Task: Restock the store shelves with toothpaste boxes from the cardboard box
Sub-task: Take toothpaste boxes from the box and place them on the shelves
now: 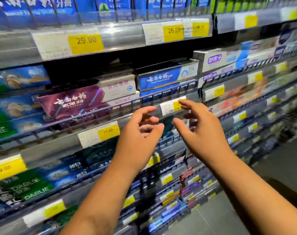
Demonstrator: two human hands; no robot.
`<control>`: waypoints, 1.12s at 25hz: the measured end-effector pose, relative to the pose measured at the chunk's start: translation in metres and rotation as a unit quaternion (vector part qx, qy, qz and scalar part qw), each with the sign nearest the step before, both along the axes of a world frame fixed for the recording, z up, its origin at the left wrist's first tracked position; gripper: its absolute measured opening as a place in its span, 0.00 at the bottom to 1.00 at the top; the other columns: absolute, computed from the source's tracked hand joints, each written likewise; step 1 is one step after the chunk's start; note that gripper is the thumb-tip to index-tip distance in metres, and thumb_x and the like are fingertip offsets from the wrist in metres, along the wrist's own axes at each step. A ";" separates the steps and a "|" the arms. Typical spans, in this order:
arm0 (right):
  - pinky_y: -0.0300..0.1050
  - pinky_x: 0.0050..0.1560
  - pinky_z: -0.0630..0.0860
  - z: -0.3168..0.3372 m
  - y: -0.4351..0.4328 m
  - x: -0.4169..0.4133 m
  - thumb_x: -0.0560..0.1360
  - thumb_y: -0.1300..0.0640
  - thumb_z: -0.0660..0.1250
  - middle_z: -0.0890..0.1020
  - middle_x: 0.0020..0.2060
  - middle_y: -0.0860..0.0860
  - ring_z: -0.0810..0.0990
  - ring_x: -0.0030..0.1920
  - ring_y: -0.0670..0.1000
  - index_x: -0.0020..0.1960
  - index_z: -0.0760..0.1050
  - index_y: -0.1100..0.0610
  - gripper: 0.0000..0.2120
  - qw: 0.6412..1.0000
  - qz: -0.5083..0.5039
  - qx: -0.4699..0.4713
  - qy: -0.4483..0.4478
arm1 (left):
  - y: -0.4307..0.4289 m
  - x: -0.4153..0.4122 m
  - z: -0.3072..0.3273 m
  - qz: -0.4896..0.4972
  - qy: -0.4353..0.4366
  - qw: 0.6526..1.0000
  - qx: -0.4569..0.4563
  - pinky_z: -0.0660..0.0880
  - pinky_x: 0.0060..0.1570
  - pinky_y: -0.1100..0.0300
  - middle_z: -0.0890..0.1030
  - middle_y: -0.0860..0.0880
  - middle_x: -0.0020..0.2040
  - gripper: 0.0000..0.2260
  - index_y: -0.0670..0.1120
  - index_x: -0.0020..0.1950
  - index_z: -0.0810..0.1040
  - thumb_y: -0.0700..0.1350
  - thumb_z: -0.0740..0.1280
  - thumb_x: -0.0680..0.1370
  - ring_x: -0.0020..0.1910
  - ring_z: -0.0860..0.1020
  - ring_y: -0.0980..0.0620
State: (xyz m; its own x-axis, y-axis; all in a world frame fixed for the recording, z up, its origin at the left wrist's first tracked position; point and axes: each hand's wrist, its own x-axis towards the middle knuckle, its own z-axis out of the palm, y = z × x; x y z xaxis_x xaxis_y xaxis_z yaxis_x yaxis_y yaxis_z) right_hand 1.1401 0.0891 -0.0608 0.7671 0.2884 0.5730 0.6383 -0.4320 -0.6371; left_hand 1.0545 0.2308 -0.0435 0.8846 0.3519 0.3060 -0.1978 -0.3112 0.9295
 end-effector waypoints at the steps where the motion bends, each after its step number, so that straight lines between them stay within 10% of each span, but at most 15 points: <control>1: 0.47 0.54 0.76 -0.005 -0.015 0.001 0.74 0.49 0.68 0.77 0.59 0.47 0.77 0.53 0.47 0.68 0.69 0.47 0.23 1.000 -0.013 0.006 0.025 | -0.013 0.008 -0.007 -0.021 0.012 1.000 -0.006 0.75 0.43 0.70 0.80 0.54 0.50 0.15 0.58 0.59 0.75 0.42 0.69 0.76 0.40 0.77 0.63; 8: 0.47 0.59 0.74 -0.035 -0.131 0.022 0.74 0.49 0.67 0.73 0.63 0.44 0.76 0.59 0.46 0.72 0.64 0.43 0.27 0.989 -0.082 0.022 0.120 | -0.121 0.074 -0.054 -0.149 0.085 0.983 -0.059 0.74 0.42 0.71 0.78 0.52 0.56 0.20 0.60 0.63 0.71 0.43 0.69 0.76 0.48 0.80 0.60; 13: 0.23 0.46 0.66 -0.047 -0.233 0.062 0.74 0.49 0.68 0.72 0.64 0.43 0.75 0.56 0.44 0.72 0.63 0.42 0.28 0.977 -0.147 0.029 0.150 | -0.223 0.139 -0.065 -0.226 0.099 0.967 -0.060 0.74 0.43 0.72 0.77 0.51 0.55 0.21 0.60 0.61 0.68 0.40 0.70 0.76 0.47 0.79 0.58; 28: 0.42 0.54 0.70 -0.097 -0.492 0.174 0.74 0.50 0.69 0.73 0.60 0.46 0.77 0.54 0.48 0.71 0.66 0.44 0.27 0.927 -0.316 0.054 0.196 | -0.485 0.315 -0.113 -0.391 0.147 0.908 0.037 0.74 0.54 0.63 0.75 0.54 0.58 0.22 0.61 0.65 0.66 0.44 0.69 0.76 0.53 0.80 0.54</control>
State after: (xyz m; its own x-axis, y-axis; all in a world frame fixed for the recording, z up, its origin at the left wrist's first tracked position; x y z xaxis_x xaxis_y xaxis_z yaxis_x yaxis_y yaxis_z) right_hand 1.3138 -0.4028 -0.1578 0.9185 -0.3329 0.2132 -0.0107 -0.5601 -0.8283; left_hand 1.3692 -0.2539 -0.1561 0.9025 -0.4305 0.0130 -0.1315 -0.2467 0.9601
